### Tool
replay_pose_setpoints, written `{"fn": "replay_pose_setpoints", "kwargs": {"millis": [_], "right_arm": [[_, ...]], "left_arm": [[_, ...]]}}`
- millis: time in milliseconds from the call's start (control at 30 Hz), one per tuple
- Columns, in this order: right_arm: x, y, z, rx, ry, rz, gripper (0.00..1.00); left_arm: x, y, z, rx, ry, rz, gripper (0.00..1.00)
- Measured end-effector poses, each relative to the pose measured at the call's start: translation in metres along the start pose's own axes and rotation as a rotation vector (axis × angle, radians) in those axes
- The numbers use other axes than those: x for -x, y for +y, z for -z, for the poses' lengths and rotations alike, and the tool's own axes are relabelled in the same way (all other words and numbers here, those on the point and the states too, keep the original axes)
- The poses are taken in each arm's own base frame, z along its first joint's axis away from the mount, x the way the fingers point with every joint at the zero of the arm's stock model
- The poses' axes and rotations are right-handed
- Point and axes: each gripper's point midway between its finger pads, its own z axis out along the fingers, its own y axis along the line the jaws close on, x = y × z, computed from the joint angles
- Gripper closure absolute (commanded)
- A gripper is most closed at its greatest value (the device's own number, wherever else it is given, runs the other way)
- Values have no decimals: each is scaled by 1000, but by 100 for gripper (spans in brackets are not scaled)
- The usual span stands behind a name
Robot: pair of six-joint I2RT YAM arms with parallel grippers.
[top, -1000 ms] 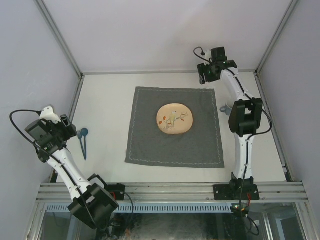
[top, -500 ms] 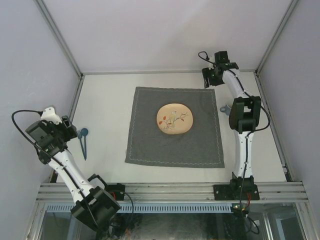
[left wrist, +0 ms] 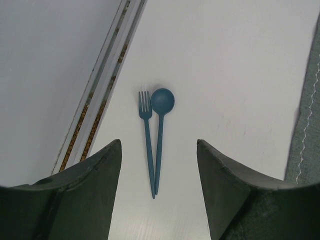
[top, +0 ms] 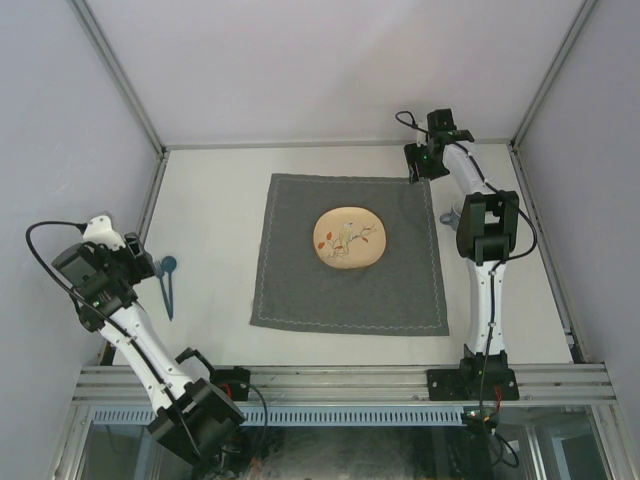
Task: Set the dinner table for one person
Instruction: Adjust the napkin at the center of the board.
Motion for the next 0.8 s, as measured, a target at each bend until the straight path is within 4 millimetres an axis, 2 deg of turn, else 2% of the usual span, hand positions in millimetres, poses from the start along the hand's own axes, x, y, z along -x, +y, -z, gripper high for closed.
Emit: {"fn": "replay_pose_setpoints", "kwargs": {"millis": [200, 533, 800], "right_arm": [[-2, -1, -2, -5, 6, 0, 41], [-17, 0, -19, 1, 53, -3, 42], [-22, 3, -24, 5, 67, 0, 51]], "left_arm": [[-2, 1, 0, 5, 9, 1, 34], [-4, 1, 0, 5, 15, -4, 34], [-7, 2, -4, 1, 34, 5, 34]]}}
